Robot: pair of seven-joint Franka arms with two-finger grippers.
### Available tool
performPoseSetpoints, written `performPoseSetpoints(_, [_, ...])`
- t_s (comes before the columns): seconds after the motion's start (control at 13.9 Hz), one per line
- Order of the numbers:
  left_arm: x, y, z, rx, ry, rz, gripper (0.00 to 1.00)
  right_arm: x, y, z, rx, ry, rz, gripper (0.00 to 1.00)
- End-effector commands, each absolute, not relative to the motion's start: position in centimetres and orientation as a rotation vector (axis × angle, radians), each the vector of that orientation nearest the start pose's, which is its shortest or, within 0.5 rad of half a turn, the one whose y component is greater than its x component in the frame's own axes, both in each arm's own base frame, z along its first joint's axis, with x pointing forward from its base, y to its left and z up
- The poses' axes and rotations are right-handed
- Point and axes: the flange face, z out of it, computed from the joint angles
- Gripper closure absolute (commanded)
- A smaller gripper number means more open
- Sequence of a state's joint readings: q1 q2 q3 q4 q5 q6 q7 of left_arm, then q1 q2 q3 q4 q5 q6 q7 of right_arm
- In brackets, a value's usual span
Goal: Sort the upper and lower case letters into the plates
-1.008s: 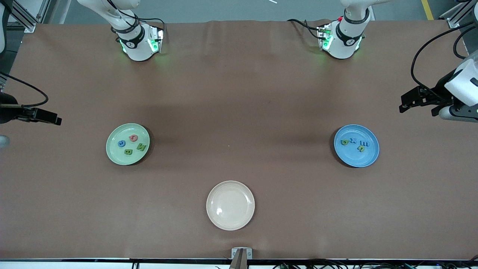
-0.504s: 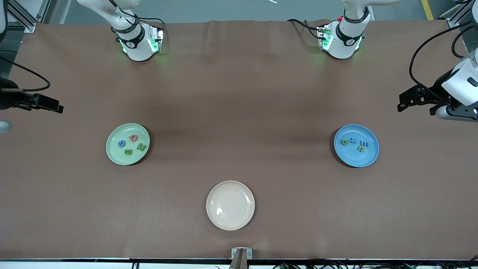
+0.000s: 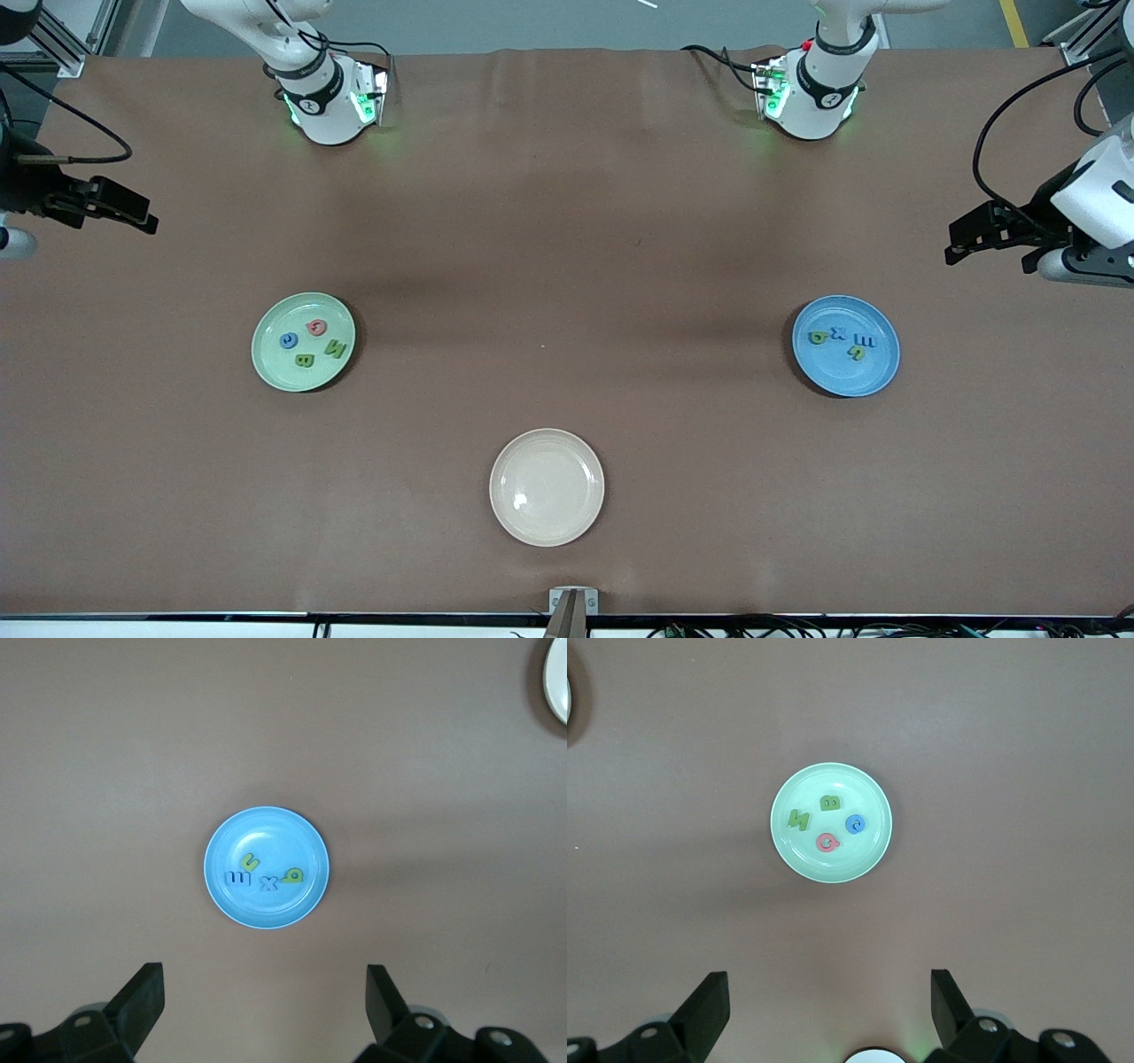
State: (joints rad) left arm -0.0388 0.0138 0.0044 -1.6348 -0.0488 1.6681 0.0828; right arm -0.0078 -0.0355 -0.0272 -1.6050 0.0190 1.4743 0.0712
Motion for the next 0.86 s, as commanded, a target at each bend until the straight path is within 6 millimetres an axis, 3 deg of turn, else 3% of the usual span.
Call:
performPoseSetpoints(0.0, [56.2,-2.6,60.7,-3.197,0.217,-0.043,0.0,51.8,-1.5,62.8,-3.117,0.166,0.116,0.0])
performPoseSetpoints(0.79, [56.2,-1.4,61.3,-3.185,0.159,-0.061,0.0,52.1,-1.8,62.9,-3.118,0.166,0.08,0.0])
